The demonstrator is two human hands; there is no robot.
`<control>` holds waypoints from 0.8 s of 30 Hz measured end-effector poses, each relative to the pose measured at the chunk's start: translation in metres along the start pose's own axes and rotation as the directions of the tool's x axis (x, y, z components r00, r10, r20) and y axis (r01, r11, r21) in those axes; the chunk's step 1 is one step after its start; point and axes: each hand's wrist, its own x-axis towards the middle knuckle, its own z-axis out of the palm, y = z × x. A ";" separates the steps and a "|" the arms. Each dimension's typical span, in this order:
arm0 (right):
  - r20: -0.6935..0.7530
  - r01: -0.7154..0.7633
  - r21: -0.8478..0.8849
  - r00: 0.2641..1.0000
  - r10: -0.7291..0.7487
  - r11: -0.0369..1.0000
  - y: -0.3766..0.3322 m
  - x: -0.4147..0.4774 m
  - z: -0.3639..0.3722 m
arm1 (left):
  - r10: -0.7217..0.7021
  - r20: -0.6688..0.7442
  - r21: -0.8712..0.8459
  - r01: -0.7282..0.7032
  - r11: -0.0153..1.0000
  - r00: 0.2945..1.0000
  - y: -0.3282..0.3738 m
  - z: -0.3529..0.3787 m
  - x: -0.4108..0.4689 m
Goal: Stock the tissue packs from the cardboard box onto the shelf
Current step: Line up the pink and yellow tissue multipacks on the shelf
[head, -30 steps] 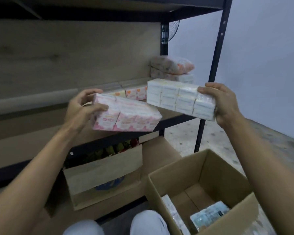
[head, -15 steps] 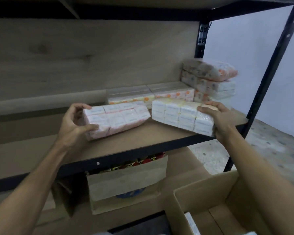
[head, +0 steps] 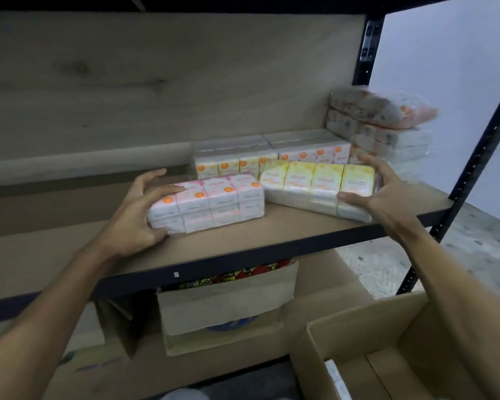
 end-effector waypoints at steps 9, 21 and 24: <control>0.015 0.270 -0.384 0.958 -0.287 0.883 0.006 -0.015 0.013 | -0.185 -0.083 -0.259 0.158 0.953 0.979 0.011 0.007 -0.001; -0.143 0.146 -0.241 0.972 -0.184 0.959 0.019 -0.039 0.015 | -0.747 0.078 -0.621 0.618 0.482 0.661 0.014 0.016 0.001; -0.167 -0.023 -0.152 0.986 -0.003 0.988 0.016 -0.045 0.017 | -0.729 0.128 -0.612 0.631 0.476 0.673 0.023 0.015 0.004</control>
